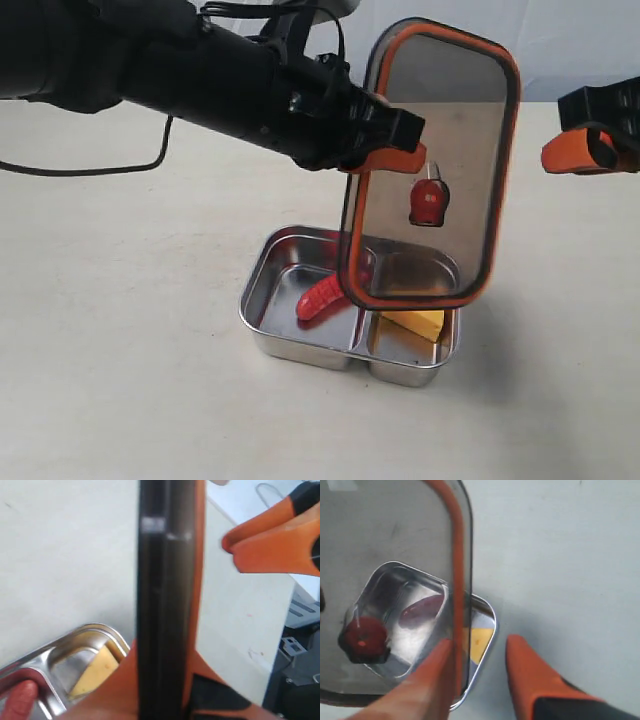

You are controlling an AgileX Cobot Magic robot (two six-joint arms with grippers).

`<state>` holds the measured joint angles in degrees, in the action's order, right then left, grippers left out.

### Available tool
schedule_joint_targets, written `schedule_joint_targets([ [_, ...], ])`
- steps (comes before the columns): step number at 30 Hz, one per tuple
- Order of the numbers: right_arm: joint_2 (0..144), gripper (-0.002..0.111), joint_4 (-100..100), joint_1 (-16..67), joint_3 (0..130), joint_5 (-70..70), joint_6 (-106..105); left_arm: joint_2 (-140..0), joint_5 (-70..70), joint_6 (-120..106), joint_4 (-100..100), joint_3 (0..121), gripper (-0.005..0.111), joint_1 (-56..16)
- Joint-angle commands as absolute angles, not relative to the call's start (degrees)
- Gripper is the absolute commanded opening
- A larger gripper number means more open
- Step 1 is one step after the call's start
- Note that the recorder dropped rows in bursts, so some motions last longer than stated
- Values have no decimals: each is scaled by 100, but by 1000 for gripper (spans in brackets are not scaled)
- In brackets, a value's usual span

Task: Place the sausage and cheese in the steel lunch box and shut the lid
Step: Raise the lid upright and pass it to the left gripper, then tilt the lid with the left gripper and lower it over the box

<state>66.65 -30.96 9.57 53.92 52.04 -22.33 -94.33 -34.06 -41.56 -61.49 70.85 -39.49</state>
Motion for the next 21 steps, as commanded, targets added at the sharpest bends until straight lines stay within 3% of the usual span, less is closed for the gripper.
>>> schedule_joint_targets([
  [1,6541,47,-2755,937,5398,5076,-2121,-9241,-3202,-4083,-5746,7085,0,-3921],
  [9,5993,40,-1736,937,5398,4887,-1207,-9003,-3063,-3481,-3934,7085,0,-3890],
  [21,5380,40,-1432,937,5398,4923,-1030,-8916,-3255,-2266,-464,7085,0,-4038],
])
